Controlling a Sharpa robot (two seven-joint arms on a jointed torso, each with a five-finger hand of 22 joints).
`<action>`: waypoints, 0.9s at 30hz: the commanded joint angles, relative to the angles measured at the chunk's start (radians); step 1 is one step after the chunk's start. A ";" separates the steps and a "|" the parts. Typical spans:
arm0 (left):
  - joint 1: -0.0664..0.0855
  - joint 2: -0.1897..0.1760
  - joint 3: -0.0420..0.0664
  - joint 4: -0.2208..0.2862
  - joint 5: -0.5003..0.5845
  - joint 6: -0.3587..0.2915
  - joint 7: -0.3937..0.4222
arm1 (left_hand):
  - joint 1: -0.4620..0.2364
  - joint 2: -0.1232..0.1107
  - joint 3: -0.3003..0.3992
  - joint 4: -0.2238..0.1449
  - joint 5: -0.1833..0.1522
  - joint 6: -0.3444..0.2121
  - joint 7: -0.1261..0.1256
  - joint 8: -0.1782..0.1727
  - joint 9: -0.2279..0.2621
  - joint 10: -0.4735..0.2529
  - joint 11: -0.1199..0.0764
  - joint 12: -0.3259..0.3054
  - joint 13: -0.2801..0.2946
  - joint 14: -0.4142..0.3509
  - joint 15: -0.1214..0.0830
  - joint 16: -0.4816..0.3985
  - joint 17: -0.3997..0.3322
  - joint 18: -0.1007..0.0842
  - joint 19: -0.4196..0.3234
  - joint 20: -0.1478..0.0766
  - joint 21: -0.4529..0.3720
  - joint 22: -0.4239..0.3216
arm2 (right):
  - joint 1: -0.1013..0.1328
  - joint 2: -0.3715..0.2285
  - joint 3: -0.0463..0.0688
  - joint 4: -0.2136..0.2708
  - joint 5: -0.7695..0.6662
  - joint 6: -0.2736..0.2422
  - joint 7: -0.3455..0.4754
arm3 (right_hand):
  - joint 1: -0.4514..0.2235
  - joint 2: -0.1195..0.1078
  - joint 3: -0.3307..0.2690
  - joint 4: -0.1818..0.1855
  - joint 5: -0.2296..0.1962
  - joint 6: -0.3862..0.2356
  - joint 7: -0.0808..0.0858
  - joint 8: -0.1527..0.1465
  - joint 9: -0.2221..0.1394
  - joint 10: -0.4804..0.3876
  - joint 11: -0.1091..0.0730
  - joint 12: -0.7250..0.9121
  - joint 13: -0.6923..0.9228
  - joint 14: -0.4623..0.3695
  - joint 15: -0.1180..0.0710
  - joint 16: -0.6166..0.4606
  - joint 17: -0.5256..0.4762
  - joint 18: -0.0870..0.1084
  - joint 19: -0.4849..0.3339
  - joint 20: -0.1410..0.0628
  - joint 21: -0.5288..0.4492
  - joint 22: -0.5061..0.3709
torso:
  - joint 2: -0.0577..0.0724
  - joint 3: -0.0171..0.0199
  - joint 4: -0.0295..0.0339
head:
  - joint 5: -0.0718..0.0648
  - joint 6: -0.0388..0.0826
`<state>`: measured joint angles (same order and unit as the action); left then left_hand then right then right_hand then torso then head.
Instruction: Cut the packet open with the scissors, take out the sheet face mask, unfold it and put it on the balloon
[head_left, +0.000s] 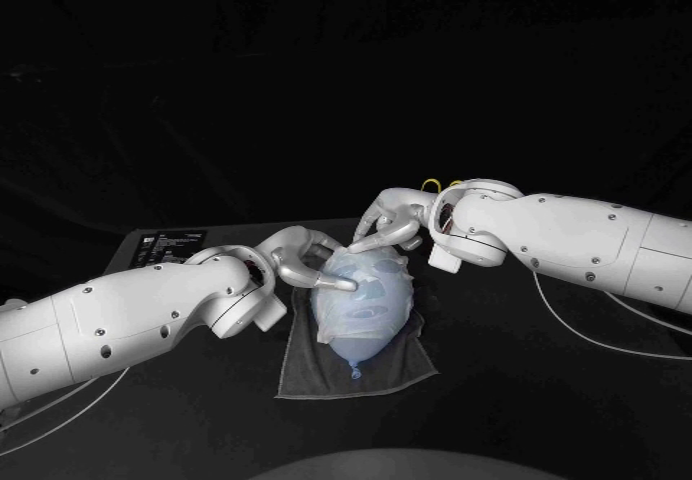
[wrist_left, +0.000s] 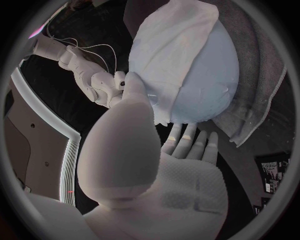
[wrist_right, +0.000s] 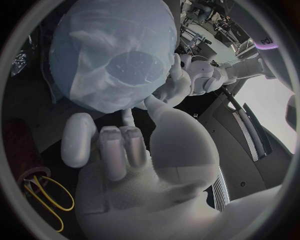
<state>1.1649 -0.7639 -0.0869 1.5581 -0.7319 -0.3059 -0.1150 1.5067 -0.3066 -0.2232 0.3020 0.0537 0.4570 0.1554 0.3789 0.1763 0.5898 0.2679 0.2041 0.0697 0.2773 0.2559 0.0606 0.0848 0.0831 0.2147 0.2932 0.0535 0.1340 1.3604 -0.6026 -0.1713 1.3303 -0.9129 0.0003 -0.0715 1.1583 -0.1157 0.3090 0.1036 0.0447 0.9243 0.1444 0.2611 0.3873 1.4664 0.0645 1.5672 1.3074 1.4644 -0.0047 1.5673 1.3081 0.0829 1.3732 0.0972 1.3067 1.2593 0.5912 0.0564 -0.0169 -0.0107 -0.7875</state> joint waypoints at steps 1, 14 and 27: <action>-0.003 0.003 -0.003 -0.001 0.006 0.024 -0.006 | 0.009 -0.002 0.001 0.000 0.000 0.010 0.141 0.008 0.001 0.008 -0.001 0.006 0.000 0.007 -0.002 0.000 0.002 0.011 0.000 -0.002 0.002 -0.001 | -0.002 -0.002 -0.001 0.005 0.001 0.058 0.019 | 0.017 0.000 -0.005 0.001 0.004 0.014 -0.003 -0.002 0.000 0.104 -0.002 0.004 0.263 0.106 0.000 0.004 0.263 -0.004 0.001 0.004 0.002 0.003 | -0.001 -0.0002 -0.0003 | 0.000 -0.001; -0.003 0.001 -0.003 -0.003 0.008 0.023 -0.006 | 0.009 -0.002 0.001 0.000 0.000 0.010 0.141 0.008 0.001 0.008 -0.001 0.006 0.000 0.007 -0.002 0.000 0.002 0.011 0.000 -0.002 0.002 -0.001 | -0.006 -0.008 -0.001 0.020 -0.062 0.026 0.048 | 0.212 0.078 0.099 -0.125 0.004 0.146 -0.056 0.036 0.008 0.104 -0.049 0.004 0.263 0.106 -0.041 0.004 0.263 -0.007 0.008 -0.030 0.009 0.018 | 0.000 0.0009 -0.0001 | -0.001 -0.005; -0.003 0.000 -0.004 0.005 0.009 0.028 -0.007 | 0.011 -0.001 0.001 0.000 0.000 0.011 0.141 0.009 0.002 0.009 -0.001 0.007 0.000 0.010 -0.001 0.000 0.002 0.012 -0.001 -0.002 0.002 -0.001 | -0.013 -0.010 -0.001 0.026 -0.093 -0.129 0.043 | 0.161 0.082 0.179 -0.178 0.004 0.160 -0.064 0.071 0.037 0.104 -0.058 0.004 0.263 0.106 -0.048 0.004 0.263 -0.008 0.012 -0.040 0.012 0.028 | -0.001 -0.0001 0.0001 | -0.001 -0.010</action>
<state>1.1649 -0.7655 -0.0876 1.5582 -0.7282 -0.3036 -0.1144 1.5066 -0.3067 -0.2232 0.3020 0.0536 0.4607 0.1590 0.3828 0.1772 0.5898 0.2679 0.2073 0.0691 0.2810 0.2522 0.0606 0.0856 0.0831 0.2147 0.2932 0.0534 0.1340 1.3513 -0.6107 -0.1695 1.3569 -0.9778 -0.0689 -0.0244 1.3344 -0.0306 0.4825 -0.0737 0.0464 1.0810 0.0840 0.3292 0.4016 1.4631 0.0142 1.5673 1.3075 1.4667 -0.0437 1.5673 1.3076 0.0815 1.3858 0.0627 1.3147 1.2853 0.5908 0.0565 -0.0169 -0.0124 -0.7974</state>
